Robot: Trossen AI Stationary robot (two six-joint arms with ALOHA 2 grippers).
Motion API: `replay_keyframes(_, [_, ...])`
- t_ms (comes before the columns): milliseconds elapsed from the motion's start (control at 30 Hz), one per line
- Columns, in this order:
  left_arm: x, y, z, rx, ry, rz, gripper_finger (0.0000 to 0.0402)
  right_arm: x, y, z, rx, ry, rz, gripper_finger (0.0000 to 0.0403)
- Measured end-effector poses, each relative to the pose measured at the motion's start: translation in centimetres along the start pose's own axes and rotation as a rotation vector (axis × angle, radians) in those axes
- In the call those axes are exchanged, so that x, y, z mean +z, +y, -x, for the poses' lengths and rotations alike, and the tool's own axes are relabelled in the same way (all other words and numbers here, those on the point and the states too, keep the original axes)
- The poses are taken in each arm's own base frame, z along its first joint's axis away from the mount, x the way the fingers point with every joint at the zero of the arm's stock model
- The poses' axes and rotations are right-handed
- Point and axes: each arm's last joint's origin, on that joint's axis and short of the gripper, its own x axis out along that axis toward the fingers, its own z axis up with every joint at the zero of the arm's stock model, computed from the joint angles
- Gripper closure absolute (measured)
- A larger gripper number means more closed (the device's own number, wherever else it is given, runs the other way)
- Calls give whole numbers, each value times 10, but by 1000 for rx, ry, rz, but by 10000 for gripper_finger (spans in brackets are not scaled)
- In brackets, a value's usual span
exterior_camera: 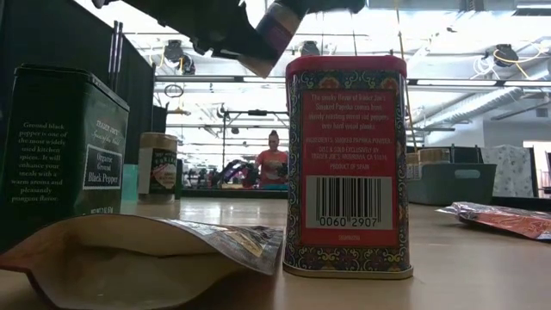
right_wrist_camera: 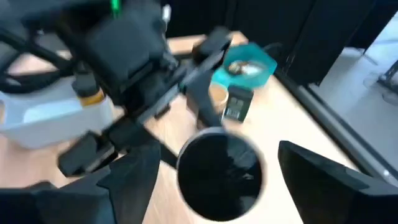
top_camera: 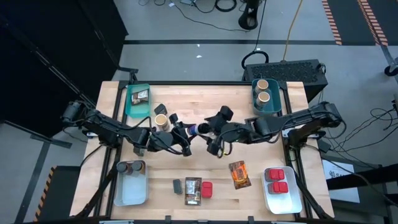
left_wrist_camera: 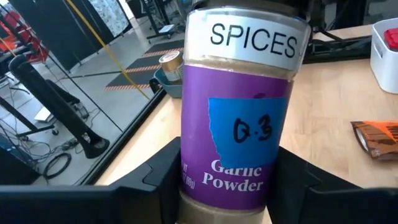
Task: Sort spices by type
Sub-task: Put the purple seasoning bottle into the gray bin
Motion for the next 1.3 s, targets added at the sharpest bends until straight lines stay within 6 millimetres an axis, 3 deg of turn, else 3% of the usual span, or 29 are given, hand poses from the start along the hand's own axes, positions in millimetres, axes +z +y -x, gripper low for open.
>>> replay_keyframes(233, [12, -9, 6, -148, -113, 13, 230, 9, 9, 45, -63, -118, 95, 96])
replay_keyframes(633, [34, -17, 32, -306, -295, 5, 231, -8, 56, 102, -44, -205, 221, 106])
replay_keyframes(833, [44, -26, 47, -507, -488, 37, 231, -32, 67, 95, -15, -227, 239, 106])
replay_keyframes(1067, [20, -28, 59, -533, -597, 84, 231, -76, 75, 72, 79, -401, 262, 106])
replay_keyframes(1300, [8, -28, 58, -504, -558, 81, 231, -77, 64, 64, 250, -619, 201, 106])
